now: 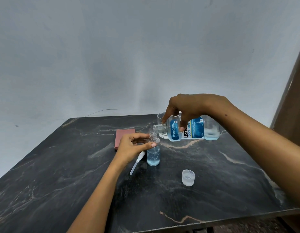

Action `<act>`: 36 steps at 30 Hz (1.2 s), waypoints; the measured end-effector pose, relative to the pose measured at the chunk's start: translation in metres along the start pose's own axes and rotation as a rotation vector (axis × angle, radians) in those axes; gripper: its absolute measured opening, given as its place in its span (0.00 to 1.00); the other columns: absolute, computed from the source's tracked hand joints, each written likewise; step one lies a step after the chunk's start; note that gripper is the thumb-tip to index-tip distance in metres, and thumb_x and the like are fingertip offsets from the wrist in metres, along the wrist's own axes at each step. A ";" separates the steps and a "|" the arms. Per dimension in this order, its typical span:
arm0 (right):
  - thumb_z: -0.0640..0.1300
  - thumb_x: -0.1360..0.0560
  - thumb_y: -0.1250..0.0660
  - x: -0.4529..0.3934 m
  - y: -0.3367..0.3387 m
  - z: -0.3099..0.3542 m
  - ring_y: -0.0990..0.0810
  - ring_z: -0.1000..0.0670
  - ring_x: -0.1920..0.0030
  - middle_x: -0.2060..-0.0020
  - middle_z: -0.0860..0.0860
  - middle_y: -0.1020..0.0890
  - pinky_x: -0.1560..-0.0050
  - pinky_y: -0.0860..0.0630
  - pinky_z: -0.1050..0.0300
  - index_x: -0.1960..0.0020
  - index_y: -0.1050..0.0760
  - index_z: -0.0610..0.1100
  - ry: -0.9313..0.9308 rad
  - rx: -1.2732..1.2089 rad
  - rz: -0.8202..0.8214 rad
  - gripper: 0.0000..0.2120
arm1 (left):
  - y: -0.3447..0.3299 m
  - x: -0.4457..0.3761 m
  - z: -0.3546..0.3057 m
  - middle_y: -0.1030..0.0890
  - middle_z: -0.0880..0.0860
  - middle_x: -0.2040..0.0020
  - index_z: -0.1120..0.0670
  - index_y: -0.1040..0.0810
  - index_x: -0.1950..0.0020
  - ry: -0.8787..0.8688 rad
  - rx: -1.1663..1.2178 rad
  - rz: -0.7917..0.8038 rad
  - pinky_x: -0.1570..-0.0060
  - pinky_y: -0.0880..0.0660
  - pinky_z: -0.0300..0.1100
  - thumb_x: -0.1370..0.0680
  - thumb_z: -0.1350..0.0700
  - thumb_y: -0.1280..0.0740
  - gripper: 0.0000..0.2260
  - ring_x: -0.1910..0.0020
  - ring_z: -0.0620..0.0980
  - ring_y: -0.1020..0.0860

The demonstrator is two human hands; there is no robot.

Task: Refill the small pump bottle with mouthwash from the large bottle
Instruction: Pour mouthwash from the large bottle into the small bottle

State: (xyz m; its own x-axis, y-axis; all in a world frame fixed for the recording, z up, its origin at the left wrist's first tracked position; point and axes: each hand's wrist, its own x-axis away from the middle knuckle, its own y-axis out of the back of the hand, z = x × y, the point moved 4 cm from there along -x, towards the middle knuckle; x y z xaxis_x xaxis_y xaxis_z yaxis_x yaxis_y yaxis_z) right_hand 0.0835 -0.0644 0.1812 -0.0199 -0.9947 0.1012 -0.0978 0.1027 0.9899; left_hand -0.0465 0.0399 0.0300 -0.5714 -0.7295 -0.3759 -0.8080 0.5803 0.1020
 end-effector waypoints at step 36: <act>0.37 0.34 0.23 0.000 0.002 0.004 0.22 0.49 0.43 0.41 0.48 0.20 0.44 0.21 0.47 0.37 0.24 0.55 -0.011 0.026 -0.007 0.29 | -0.001 0.000 0.001 0.13 0.49 0.57 0.47 0.15 0.57 -0.034 0.026 0.025 0.56 0.21 0.35 0.40 0.50 0.21 0.13 0.55 0.46 0.16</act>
State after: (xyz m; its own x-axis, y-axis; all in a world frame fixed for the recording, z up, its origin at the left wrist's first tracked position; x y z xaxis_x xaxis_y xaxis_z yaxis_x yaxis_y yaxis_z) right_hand 0.0789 -0.0642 0.1832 -0.0306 -0.9952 0.0934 -0.1234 0.0965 0.9877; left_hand -0.0458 0.0400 0.0289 -0.5858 -0.7022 -0.4047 -0.7893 0.6076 0.0881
